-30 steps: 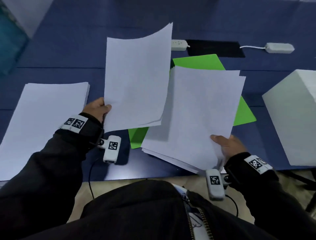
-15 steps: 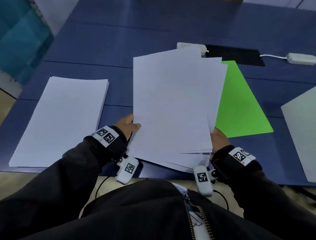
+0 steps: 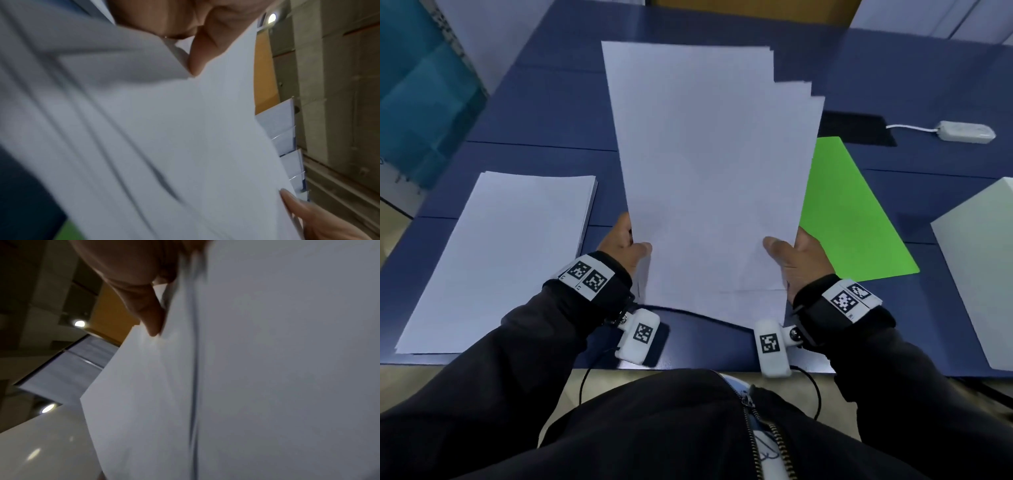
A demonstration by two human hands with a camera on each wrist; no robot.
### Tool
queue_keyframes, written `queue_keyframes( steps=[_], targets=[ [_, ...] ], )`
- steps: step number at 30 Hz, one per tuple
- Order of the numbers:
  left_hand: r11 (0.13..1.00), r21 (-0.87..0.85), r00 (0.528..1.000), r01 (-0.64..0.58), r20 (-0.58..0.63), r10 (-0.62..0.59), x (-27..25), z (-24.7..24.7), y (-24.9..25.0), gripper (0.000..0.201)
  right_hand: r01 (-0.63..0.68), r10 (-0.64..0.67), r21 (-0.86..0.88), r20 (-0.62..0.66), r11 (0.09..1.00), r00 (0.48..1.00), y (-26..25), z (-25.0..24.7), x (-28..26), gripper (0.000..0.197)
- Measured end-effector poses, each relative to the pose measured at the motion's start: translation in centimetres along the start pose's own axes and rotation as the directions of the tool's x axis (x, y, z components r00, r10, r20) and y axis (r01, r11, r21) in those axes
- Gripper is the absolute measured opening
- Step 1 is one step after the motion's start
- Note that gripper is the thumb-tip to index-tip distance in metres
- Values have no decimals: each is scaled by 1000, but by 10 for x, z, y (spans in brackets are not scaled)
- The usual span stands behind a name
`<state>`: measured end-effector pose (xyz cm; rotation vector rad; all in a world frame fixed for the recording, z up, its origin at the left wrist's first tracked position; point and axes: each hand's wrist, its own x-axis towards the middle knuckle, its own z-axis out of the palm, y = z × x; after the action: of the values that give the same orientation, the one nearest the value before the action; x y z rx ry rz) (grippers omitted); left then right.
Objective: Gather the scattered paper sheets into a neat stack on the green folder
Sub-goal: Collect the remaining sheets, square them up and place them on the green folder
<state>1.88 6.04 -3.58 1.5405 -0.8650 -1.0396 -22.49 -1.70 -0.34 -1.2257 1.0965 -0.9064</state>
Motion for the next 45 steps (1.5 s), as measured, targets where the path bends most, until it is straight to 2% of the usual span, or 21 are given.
queue_keyframes(
  steps=[4,7,11,13,15,17,20,23,26,30,33,36,42,45],
  targets=[
    [984,-134,991,-114,-87,103,7,1,24,48,105,-105,-12,-8,994,994,-14,9,8,19],
    [956,-196,973,-217,-122,195,11,-1,35,47,158,-159,-8,-55,987,986,-21,12,9,26],
    [930,-267,964,-254,-149,221,9,-2,39,50,186,-184,16,-93,982,978,-23,11,6,19],
    [931,-274,968,-242,-135,212,8,-1,42,51,165,-160,43,-95,985,983,-22,14,4,15],
    [926,-297,971,-232,-127,203,9,0,46,51,158,-151,58,-117,986,982,-22,17,4,22],
    [917,-330,973,-224,-133,190,9,5,53,45,168,-160,62,-121,984,980,-27,22,5,20],
    [909,-346,964,-233,-202,171,7,13,70,30,208,-197,72,-136,976,971,-36,26,5,28],
    [890,-388,954,-241,-262,144,5,9,84,25,236,-215,111,-173,965,961,-45,25,7,28],
    [885,-417,956,-208,-280,93,5,10,87,28,234,-216,129,-137,964,967,-48,29,6,22],
    [865,-462,932,-196,-361,18,8,15,83,50,192,-155,159,-219,968,963,-47,33,11,23],
    [853,-498,950,-158,-313,-7,11,9,82,43,175,-153,109,-186,979,971,-41,31,17,17],
    [896,-437,964,-77,-261,-44,13,9,74,38,112,-95,78,-189,991,977,-29,33,18,18],
    [895,-435,968,-101,-249,-12,15,8,64,38,147,-130,84,-173,986,976,-21,33,24,16],
    [922,-386,972,-44,-229,-49,16,6,58,33,120,-114,33,-152,992,982,-13,35,25,21]
  ],
)
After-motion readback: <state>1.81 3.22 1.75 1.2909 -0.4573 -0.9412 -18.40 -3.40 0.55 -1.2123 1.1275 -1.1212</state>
